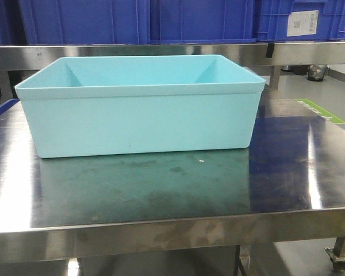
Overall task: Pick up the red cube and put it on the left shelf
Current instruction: 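Lower the right gripper into the light-blue tub above the red cube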
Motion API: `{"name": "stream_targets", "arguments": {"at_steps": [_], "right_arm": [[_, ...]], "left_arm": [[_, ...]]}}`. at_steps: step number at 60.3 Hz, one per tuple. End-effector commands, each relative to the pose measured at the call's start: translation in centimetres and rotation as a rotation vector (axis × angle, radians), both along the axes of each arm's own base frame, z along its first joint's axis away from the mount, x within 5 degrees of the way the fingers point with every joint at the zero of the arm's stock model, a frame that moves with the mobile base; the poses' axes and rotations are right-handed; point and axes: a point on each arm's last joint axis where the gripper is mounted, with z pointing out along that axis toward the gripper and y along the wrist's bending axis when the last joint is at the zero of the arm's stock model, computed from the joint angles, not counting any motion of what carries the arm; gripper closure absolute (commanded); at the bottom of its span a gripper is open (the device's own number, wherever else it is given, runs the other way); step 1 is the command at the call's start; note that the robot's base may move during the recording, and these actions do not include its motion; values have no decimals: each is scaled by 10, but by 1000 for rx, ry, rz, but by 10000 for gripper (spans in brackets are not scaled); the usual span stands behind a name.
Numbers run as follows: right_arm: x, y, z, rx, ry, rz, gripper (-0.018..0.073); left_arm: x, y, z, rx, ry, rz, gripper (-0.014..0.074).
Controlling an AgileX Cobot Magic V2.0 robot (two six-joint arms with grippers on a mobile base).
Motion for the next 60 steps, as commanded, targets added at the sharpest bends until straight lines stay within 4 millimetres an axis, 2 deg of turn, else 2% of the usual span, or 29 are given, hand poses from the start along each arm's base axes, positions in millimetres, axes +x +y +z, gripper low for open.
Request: {"name": "stream_targets", "arguments": {"at_steps": [1, 43, 54, 60], "right_arm": [[-3, -1, 14, -18, -120, -15, 480], [-3, -1, 15, -22, -135, -17, 480], [-4, -2, 19, -20, -180, -22, 480], [-7, -3, 30, 18, -286, -35, 481]], "left_arm": [[0, 0, 1, -9, -79, -5, 495], [0, 0, 1, -9, -79, -5, 495], [0, 0, 1, -9, -79, -5, 495], [0, 0, 1, -9, -79, -5, 495]]}}
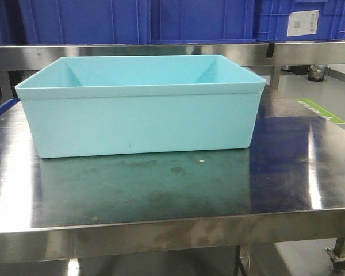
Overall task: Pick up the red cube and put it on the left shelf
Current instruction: 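Lower the right gripper into the light-blue tub above the red cube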
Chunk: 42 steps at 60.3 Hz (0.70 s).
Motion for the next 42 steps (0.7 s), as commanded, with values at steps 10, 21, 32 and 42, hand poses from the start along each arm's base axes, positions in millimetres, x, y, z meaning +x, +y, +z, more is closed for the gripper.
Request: {"name": "stream_targets", "arguments": {"at_steps": [10, 21, 32, 42], "right_arm": [[-17, -2, 64, 18, -315, -21, 517], [-20, 2, 113, 16, -205, 15, 517], [-3, 6, 156, 17, -6, 78, 517], [24, 20, 187, 9, 119, 257, 517]], "left_arm": [[0, 0, 1, -9, -79, -5, 495], [0, 0, 1, -9, -79, -5, 495], [0, 0, 1, -9, -79, -5, 495], [0, 0, 1, -9, -79, -5, 495]]}}
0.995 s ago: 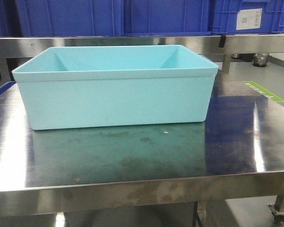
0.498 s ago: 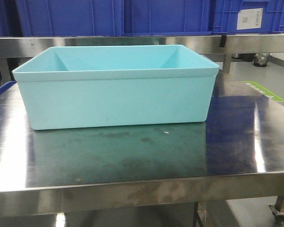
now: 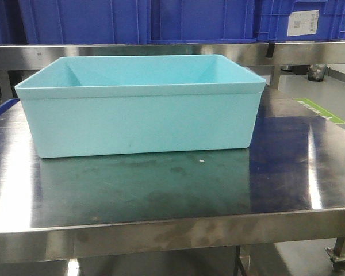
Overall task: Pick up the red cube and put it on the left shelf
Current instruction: 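Lower the right gripper into the light-blue tub above the red cube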
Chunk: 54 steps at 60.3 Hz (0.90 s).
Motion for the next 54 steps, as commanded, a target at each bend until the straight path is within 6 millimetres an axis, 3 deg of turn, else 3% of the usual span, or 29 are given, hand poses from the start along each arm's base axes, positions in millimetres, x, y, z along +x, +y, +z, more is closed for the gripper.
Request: {"name": "stream_targets", "arguments": {"at_steps": [1, 12, 27, 35, 54], "right_arm": [[18, 9, 28, 0, 6, 86, 517], [62, 40, 54, -43, 173, 267, 516], [128, 100, 68, -114, 352, 436, 488], [165, 130, 65, -146, 432, 471, 374], [238, 172, 50, -169, 514, 476, 61]], "left_arm": [[0, 0, 1, -9, -79, -5, 495], [0, 0, 1, -9, -79, -5, 495], [0, 0, 1, -9, -79, -5, 495], [0, 0, 1, -9, -79, -5, 495], [0, 0, 1, -9, -79, -5, 495]]}}
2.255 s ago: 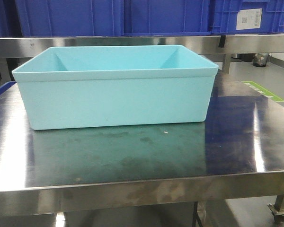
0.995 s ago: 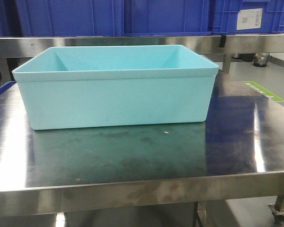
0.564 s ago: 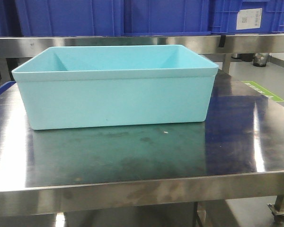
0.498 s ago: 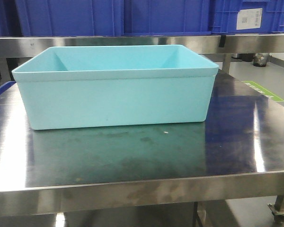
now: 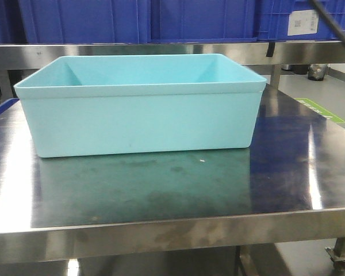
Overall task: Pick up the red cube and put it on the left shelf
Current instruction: 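Lower the right gripper into the light-blue tub above the red cube, then close the right gripper on the red cube inside the tub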
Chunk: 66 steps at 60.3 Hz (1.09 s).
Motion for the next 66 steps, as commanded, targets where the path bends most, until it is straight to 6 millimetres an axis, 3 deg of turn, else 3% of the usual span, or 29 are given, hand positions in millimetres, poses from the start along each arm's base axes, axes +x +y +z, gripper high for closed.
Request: {"name": "stream_targets", "arguments": {"at_steps": [1, 7, 28, 40, 66], "right_arm": [[10, 6, 20, 59, -92, -5, 43], [27, 15, 8, 53, -81, -9, -65], [60, 35, -13, 84, 45, -91, -56], [78, 35, -24, -16, 98, -175, -56], [114, 53, -81, -96, 167, -189, -56]], "left_arm": [[0, 0, 1, -9, -79, -5, 495], [0, 0, 1, -9, -79, -5, 495], [0, 0, 1, -9, -79, -5, 495], [0, 0, 1, -9, -79, -5, 495], [0, 0, 1, -9, -79, -5, 495]]}}
